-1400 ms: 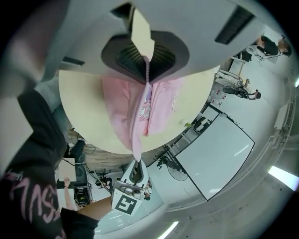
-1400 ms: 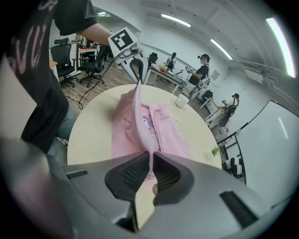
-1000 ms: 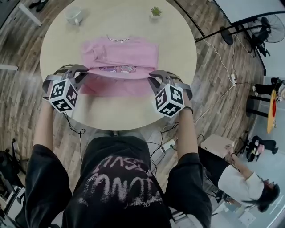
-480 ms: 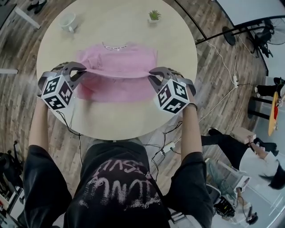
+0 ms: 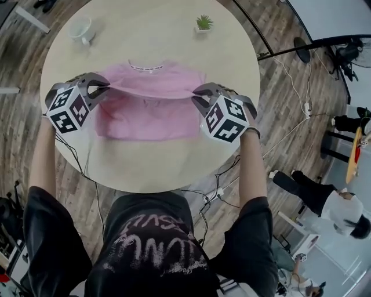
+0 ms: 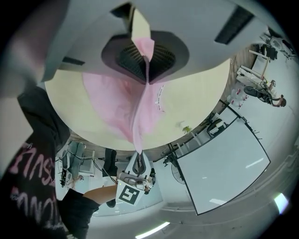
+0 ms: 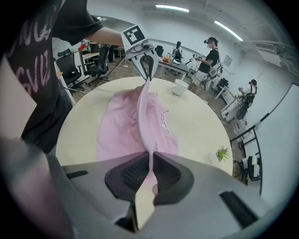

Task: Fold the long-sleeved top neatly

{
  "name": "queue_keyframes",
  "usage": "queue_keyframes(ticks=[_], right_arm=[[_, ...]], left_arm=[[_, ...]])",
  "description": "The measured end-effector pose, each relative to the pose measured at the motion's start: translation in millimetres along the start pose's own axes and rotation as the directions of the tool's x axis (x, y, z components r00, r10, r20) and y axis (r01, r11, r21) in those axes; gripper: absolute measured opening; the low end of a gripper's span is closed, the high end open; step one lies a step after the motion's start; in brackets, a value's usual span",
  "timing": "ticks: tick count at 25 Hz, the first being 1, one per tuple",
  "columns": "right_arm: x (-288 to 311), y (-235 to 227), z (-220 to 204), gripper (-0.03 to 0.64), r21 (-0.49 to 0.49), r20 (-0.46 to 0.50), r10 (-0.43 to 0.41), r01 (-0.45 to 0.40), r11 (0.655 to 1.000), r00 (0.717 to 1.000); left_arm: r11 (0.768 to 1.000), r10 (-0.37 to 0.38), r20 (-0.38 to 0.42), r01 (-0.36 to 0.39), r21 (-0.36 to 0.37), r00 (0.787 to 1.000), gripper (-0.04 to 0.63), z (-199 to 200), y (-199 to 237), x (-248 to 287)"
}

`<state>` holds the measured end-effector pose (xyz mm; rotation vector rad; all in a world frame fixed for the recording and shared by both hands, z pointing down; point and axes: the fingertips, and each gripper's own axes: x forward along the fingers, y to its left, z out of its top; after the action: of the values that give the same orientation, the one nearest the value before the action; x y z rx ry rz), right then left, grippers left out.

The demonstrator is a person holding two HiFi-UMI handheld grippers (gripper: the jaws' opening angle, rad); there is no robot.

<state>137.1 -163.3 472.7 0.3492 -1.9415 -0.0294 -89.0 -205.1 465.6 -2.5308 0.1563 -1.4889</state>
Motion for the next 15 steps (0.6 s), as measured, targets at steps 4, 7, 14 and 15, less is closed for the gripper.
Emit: queue_keyframes(ticks=[4,7,14,15], right_arm=[[10.3,-17.7,1.6,0.034,0.001,-0.002,0.011,-0.011,1.0,1.0],[19.5,-28.9,0.0,0.034,0.027,0.005,0.03,-0.03,0.999,1.0],[49.7,-44.3,-11.3,0.034,0.065,-0.002,0.067,-0.066,0.996,0.998],[53.2,-46.2,-12.1,0.034,0.069,-0.001,0.069,-0.069,0.995,0.998]], left_arm=[[0.998,-0.024,0.018,0.025,-0.054,1.0,0.028,-7.8,14.8,11.3],[0.995,-0.041,0.022,0.043,-0.092,0.999,0.028,-14.4,23.5,23.3],[0.988,-0.06,0.008,0.061,-0.139,0.998,0.028,-29.6,34.1,49.5],[0.987,-0.061,0.006,0.061,-0.146,0.998,0.028,-31.6,35.0,52.4]])
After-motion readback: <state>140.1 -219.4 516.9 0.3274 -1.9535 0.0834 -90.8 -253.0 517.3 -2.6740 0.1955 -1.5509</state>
